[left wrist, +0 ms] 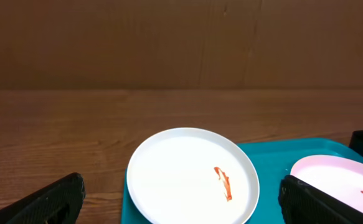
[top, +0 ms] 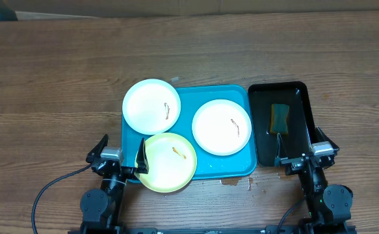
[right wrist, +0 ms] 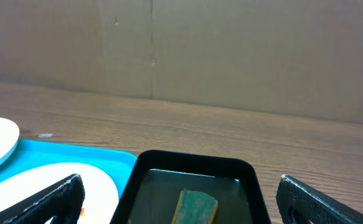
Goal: Clean dirty plates on tray and stack at the side
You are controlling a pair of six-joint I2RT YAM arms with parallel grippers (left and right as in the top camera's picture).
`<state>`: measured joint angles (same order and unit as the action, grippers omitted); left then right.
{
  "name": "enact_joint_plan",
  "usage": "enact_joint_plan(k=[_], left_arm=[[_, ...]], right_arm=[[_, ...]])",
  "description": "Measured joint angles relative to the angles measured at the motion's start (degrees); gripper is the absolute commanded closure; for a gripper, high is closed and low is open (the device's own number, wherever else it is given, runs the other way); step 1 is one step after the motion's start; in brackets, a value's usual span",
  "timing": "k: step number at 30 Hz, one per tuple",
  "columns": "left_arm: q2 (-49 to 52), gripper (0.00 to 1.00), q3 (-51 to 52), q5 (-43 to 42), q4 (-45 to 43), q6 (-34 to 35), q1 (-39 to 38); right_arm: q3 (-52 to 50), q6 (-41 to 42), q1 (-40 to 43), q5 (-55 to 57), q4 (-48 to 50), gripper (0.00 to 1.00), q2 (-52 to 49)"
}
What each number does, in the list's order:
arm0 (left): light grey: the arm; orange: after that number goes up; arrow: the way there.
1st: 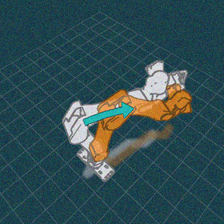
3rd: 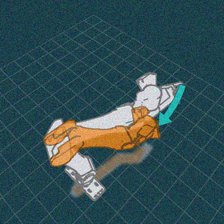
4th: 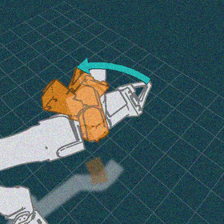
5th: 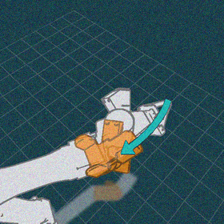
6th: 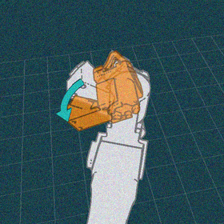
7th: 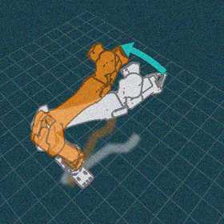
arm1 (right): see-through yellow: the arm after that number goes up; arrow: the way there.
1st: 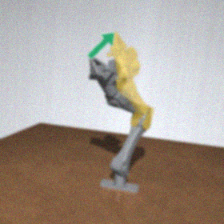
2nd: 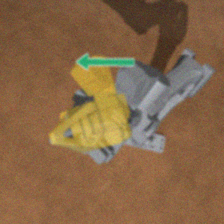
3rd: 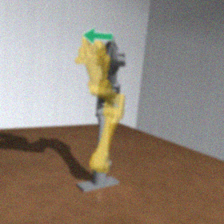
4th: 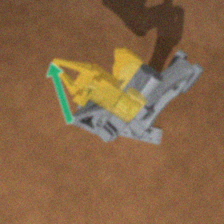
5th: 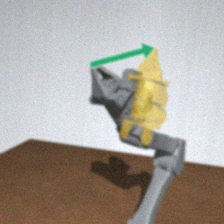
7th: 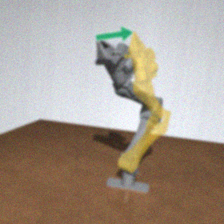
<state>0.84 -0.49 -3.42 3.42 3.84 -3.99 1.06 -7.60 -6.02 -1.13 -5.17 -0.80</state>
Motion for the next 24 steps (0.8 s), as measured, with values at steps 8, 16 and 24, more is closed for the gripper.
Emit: enact_joint_plan(k=[8, 16, 24], left_arm=[[-0.04, 0.0, -0.57, -3.61, -4.44, 0.87, 0.0], [5.97, 0.0, -17.0, -3.67, 9.99, 3.69, 0.0], [34.4, 0.0, -53.4, -7.32, 38.64, 1.81, 0.0]], right_arm=[[0.0, 0.02, -0.02, 0.02, 0.0, 0.0, 0.0], [-0.02, -0.02, -0.02, 0.02, 0.02, 0.0, 0.0], [0.0, 0.0, -0.02, 0.0, -0.02, 0.0, 0.0]])
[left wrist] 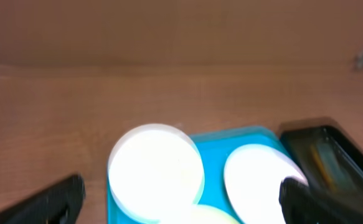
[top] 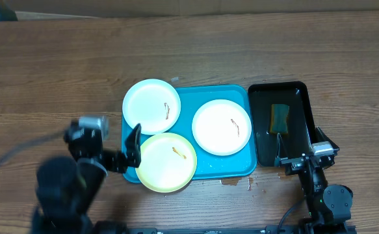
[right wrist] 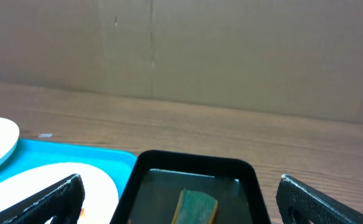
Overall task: Clean dirty plates on tray and stack at the side
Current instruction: 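Move the left gripper to the top-right white plate's rim and grasp it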
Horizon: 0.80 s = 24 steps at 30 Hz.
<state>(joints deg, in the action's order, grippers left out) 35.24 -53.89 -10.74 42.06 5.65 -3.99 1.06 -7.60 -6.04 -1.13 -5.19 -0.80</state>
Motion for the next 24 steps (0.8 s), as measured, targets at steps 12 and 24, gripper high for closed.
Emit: enact_joint_plan(k=[12, 24], left_arm=[[37.75, 0.0, -34.03, -14.53, 25.7, -0.26, 0.0], [48.68, 0.0, -34.16, -12.02, 33.83, 4.15, -0.98]], right_arm=[[0.0, 0.02, 0.0, 0.0, 0.02, 0.0, 0.0], [0.0, 0.02, 0.0, 0.0, 0.04, 0.0, 0.0]])
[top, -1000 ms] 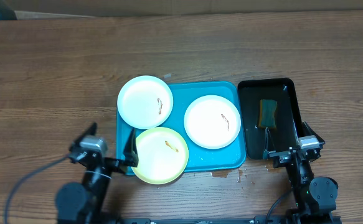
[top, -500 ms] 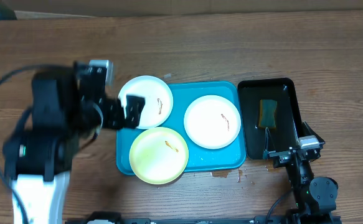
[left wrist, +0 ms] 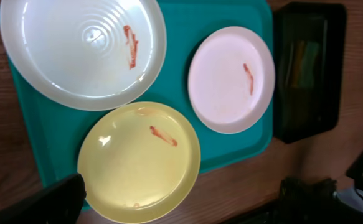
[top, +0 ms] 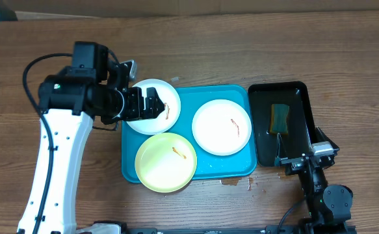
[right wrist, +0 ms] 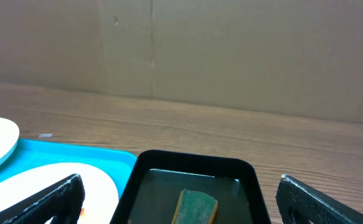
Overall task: Clean dirty plates on tray and stack at the side
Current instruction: 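Move the left gripper to the top-right white plate's rim and grasp it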
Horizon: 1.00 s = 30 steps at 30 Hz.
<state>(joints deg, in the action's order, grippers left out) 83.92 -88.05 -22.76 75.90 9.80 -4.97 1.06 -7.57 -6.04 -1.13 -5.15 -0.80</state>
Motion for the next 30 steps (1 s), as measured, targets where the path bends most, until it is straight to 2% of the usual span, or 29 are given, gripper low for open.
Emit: enact_joint_plan(k=[4, 9, 16, 22, 25, 30], left_arm=[[0.22, 0.0, 0.0, 4.55, 0.83, 0.85, -2.38], [0.22, 0.05, 0.0, 7.32, 0.72, 2.01, -5.73], [0.22, 0.03, 0.96, 9.16, -0.87, 4.22, -10.47], [0.22, 0.03, 1.31, 9.6, -0.94, 4.9, -12.2], [0.22, 0.0, 1.36, 9.7, -2.21, 5.99, -12.2], [0.22, 0.0, 1.46, 10.05, -5.16, 10.19, -12.76]], right_arm=[[0.0, 0.0, 0.0, 0.0, 0.02, 0.0, 0.0], [0.0, 0.0, 0.0, 0.0, 0.0, 0.0, 0.0], [0.0, -0.02, 0.02, 0.02, 0.02, 0.0, 0.0], [0.24, 2.71, 0.0, -0.13, 4.31, 0.0, 0.02], [4.68, 6.25, 0.0, -0.02, -3.98, 0.0, -0.61], [26.45, 9.09, 0.0, 1.03, -16.79, 0.0, -10.43]])
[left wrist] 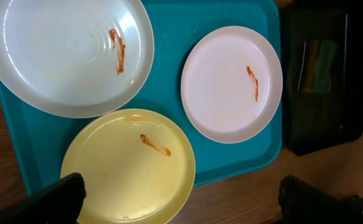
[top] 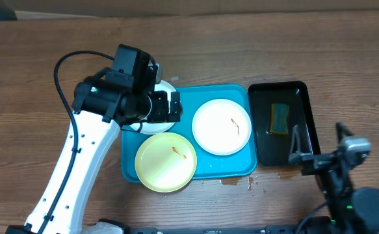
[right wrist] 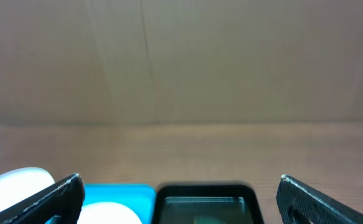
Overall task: Clean dirty plates on tray and stack at the side
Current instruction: 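Move the left gripper to the top-right white plate's rim and grasp it, then lower the right gripper into the black tray and grasp the sponge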
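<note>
Three smeared plates lie on the teal tray [top: 186, 96]: a white one [left wrist: 63, 56] at the back left, a pinkish-white one [top: 222, 127] on the right and a yellow one [top: 165, 162] overhanging the front. My left gripper [top: 160, 107] hangs open high above the white plate, covering most of it in the overhead view, and looks straight down. A green-yellow sponge [top: 279, 117] lies in a black basin [top: 303, 88] to the right of the tray. My right gripper [top: 317, 142] is open near the basin's front right corner, holding nothing.
The table is brown wood, with a cardboard wall [right wrist: 181, 56] behind it. Small wet spots [top: 235, 182] lie on the wood by the tray's front right corner. The left arm's white link [top: 72, 175] slants over the table's left front.
My left gripper has moved a little to the right over the white plate. The right arm, still until now, has risen from its rest and sits farther right; its view is blurred.
Both grippers rested open at the table's front edge. Then the left arm was off its rest, its view blurred. Then it looked down on all three plates from above the white one. Now it is slightly farther right, and the right arm has lifted too.
</note>
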You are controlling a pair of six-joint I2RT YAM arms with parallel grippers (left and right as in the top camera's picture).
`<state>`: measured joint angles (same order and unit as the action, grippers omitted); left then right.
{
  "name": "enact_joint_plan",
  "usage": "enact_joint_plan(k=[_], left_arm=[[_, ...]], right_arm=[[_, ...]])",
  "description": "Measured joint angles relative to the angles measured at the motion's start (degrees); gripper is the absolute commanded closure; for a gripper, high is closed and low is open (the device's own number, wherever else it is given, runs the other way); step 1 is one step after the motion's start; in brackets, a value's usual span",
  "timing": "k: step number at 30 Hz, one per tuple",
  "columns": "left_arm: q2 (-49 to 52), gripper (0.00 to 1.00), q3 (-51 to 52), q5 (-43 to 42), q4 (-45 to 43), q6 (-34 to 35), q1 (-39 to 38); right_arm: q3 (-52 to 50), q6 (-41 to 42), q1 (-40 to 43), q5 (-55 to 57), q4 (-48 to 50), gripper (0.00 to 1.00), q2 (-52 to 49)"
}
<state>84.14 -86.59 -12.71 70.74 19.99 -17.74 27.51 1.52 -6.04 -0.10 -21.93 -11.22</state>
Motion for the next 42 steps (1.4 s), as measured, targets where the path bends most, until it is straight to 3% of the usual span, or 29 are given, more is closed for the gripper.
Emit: enact_joint_plan(k=[2, 8, 11, 13, 15, 18, 25, 33, 36, 40, 42], left_arm=[[0.02, 0.0, 0.07, 0.92, -0.2, 1.29, -0.96], [1.62, 0.01, 0.5, 4.96, -0.98, 5.07, -5.81], [3.87, 0.02, 2.45, 6.73, -3.17, 6.51, -8.17], [6.34, 0.09, 4.22, 7.52, -5.86, 7.13, -9.42], [9.16, 0.18, 5.86, 8.07, -8.66, 7.5, -10.21], [13.05, 0.43, 7.23, 8.35, -12.22, 7.98, -10.78], [21.53, 0.38, 7.5, 8.28, -18.91, 8.44, -10.8], [27.67, 0.46, 7.5, 8.02, -22.43, 8.44, -11.45], [29.2, 0.55, 7.5, 7.61, -24.04, 8.48, -11.82], [30.01, 0.77, 7.5, 7.34, -26.03, 8.57, -12.31], [30.01, 0.78, 7.5, 7.39, -26.53, 8.46, -12.46]], right_arm=[[9.11, 0.48, 0.02, -0.5, -3.34, 0.0, -5.68], [40.37, 1.22, 0.02, -2.47, -30.18, 0.0, -30.97], [50.31, 1.31, 0.0, -2.64, -39.06, 0.0, -42.1], [56.13, 1.29, 0.02, -2.69, -46.51, 0.0, -49.55], [58.38, 1.27, 0.0, -2.54, -49.92, 0.0, -54.55], [58.75, 1.36, 0.0, -2.1, -52.3, 0.06, -60.19], [58.75, 6.73, 0.02, 1.97, -53.02, 0.06, -72.3], [58.75, 13.68, 0.0, 6.16, -53.37, 0.07, -84.3], [58.75, 16.06, 0.02, 7.26, -53.46, 0.08, -87.97], [58.62, 17.81, 0.07, 8.68, -52.87, 0.09, -91.3], [58.05, 18.38, 0.11, 9.38, -52.48, 0.1, -92.02]])
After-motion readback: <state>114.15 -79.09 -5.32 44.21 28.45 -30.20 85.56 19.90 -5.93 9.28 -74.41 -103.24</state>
